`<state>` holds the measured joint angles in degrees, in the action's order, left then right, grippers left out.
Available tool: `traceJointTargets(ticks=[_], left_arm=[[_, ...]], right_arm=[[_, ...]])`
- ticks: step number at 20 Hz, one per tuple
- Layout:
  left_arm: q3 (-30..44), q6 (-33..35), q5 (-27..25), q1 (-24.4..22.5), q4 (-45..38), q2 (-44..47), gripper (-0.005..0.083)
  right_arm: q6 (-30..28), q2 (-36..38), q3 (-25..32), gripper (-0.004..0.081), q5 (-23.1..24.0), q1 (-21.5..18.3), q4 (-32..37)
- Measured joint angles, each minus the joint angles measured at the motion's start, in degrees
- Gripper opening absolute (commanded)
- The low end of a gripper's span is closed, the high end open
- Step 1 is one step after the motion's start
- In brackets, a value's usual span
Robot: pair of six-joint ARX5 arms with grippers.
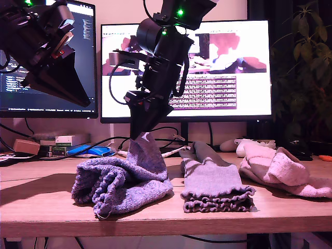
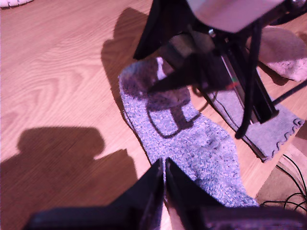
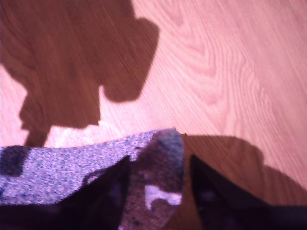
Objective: Pair up the socks based on colour and pattern, by placing them on top of one another
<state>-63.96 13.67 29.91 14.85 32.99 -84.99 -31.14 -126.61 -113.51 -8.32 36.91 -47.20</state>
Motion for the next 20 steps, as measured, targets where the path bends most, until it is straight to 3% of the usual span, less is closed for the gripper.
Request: traceJointTargets(ticks=[3, 6, 8, 13, 20], left_arm=[[0.0, 0.0, 0.0, -0.2, 0.0, 0.0, -0.0023], [0.0, 0.0, 0.0, -1.3, 0.0, 0.0, -0.0023], [0.0, 0.1, -0.3, -1.9, 0.1, 0.0, -0.0023], [1.0, 0.1, -2.0, -2.8, 0.0, 1.6, -0.0023], [14.5, -0.5, -1.9, -2.6, -7.6, 13.2, -0.0023]], right_arm=[[0.1, 2.4, 0.0, 0.0324, 0.2, 0.0, -2.6], [3.6, 7.1, 0.0, 0.0097, -5.6, 0.0, -8.5], [5.0, 9.1, -0.1, 0.0003, -7.8, -0.1, -9.3], [5.0, 9.4, -0.4, -0.0013, -7.6, -0.2, -11.6], [4.3, 10.5, -0.4, -0.0013, -7.5, 0.6, -11.4]])
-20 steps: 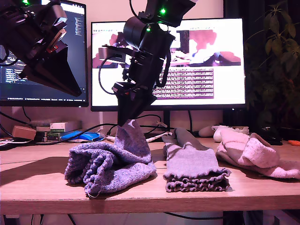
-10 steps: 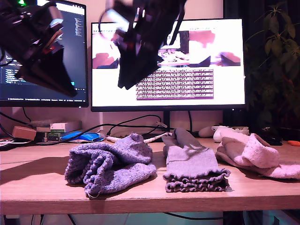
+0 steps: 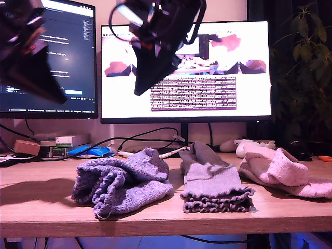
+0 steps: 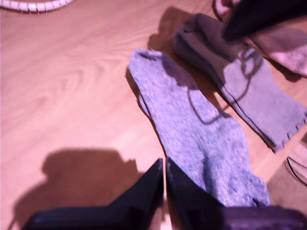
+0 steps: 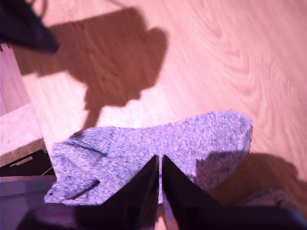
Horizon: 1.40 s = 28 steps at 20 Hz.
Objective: Pair up the socks based on colour and pattern, by placing them on top of one another
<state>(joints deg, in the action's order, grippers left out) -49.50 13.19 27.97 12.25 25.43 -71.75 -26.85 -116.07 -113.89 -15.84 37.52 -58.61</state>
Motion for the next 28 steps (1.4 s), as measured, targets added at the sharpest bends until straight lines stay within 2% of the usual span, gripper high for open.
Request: traceJointTargets(ticks=[3, 6, 12, 17, 20, 23, 24, 27, 28], left_arm=[[5.4, -1.3, 0.0, 0.9, -1.9, 4.3, -0.0023], [6.3, -2.2, 0.0, 2.0, -3.0, 6.9, -0.0023], [6.7, -2.3, 0.0, 6.4, -3.7, 7.5, -0.0023], [6.7, -2.3, 0.0, 6.7, -5.6, 6.9, 0.003], [6.7, -2.5, -0.5, 6.7, -7.4, 3.8, 0.003], [6.7, -3.1, -0.6, 6.8, -8.2, -0.4, 0.0048], [6.7, -4.1, -0.6, 6.8, -9.0, -2.0, 0.0093], [6.7, -7.7, -0.7, 7.5, -9.5, -5.7, 0.0299], [6.6, -8.2, -0.8, 8.0, -9.3, -7.0, 0.0314]], right_arm=[[0.2, 3.5, 3.2, -0.0013, 0.0, 0.0, 3.7], [2.6, 8.3, 10.8, -0.0013, 1.2, 0.1, 12.4], [9.0, 21.0, 35.7, -0.0013, 7.4, 0.8, 33.7], [14.8, 38.0, 54.8, -0.0013, 12.3, 0.8, 43.4], [18.3, 48.2, 61.2, -0.0013, 14.3, 0.8, 42.1], [19.2, 58.3, 62.5, -0.0013, 17.1, 0.8, 34.2], [19.3, 62.2, 62.5, -0.0013, 17.9, 0.8, 30.7], [19.3, 72.0, 62.3, -0.0013, 18.5, 0.8, 21.2], [19.3, 74.3, 62.3, -0.0013, 19.5, 0.7, 17.1]])
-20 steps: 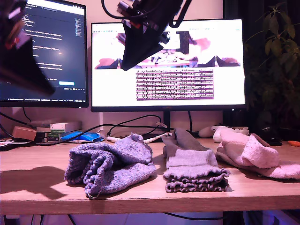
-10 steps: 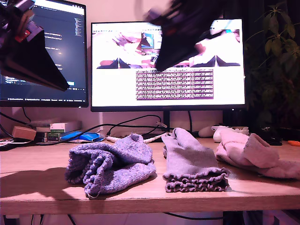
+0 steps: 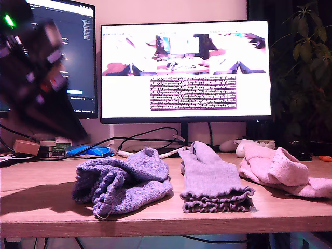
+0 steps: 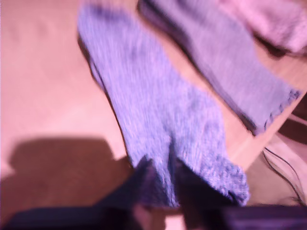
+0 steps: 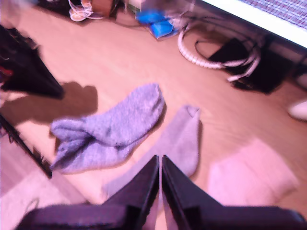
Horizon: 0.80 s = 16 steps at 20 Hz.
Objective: Pair up the socks based on colour and pattern, by placing them on top of one another
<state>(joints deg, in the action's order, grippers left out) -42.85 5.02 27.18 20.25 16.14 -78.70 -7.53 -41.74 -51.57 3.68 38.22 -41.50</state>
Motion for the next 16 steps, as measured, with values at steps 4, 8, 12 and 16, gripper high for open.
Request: traceJointTargets(ticks=[4, 8, 12, 16], left_arm=[[0.0, -0.5, 1.1, 3.4, 1.5, -3.2, 0.0314], [-0.8, -0.9, -2.1, 5.8, 0.9, -3.2, 0.0314], [-0.9, -1.2, -4.8, 6.1, 0.6, -3.5, 0.0244], [-1.1, -1.2, -4.2, 6.6, 0.1, -6.1, -0.0018]], right_arm=[[0.0, 5.7, 0.0, -0.0013, 1.4, -1.4, -8.2], [0.0, 9.1, 0.0, -0.0013, 1.7, -1.8, -9.1], [-1.0, 9.3, 0.0, -0.0013, 1.7, -1.8, -9.1], [-2.3, 9.3, 0.0, -0.0013, 1.7, -1.8, -9.1]])
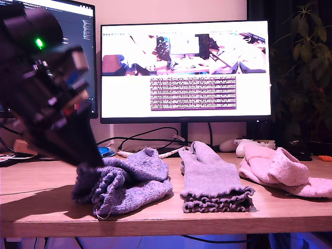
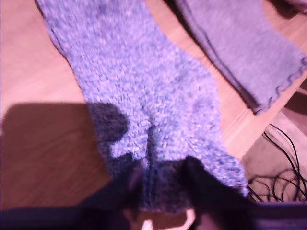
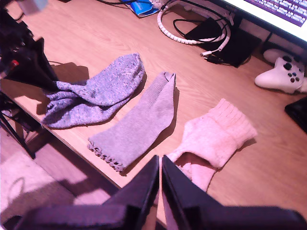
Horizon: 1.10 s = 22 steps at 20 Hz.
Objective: Pair up the socks based on colour and pattern, by placing them on top of one another
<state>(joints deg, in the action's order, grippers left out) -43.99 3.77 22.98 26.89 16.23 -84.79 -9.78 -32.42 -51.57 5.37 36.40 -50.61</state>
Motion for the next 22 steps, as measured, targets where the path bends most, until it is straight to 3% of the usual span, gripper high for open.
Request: traceJointTargets(ticks=[5, 11, 19, 21, 22], left_arm=[[-1.7, 0.0, 1.1, 2.0, -0.1, -0.2, -0.0019], [-14.2, -0.7, 1.1, 4.3, 8.7, -0.2, -0.0019], [-14.5, -0.7, -2.1, 6.8, 16.8, -1.2, -0.0019], [-14.5, -2.1, -1.9, 6.6, 17.4, -2.4, 0.0019], [-14.5, -2.2, -1.5, 6.9, 17.7, -2.9, 0.008]], right_arm=[[-0.7, 0.0, 0.0, -0.0013, 0.0, 0.0, 0.0], [-0.7, 0.0, 0.0, -0.0013, 0.0, 0.0, 0.0], [-0.7, 0.0, 0.0, -0.0013, 0.0, 0.0, -0.1], [-0.7, 0.0, 0.0, -0.0013, 0.0, 0.0, -0.3], [-0.7, 0.0, 0.0, -0.0013, 0.0, 0.0, -0.2]])
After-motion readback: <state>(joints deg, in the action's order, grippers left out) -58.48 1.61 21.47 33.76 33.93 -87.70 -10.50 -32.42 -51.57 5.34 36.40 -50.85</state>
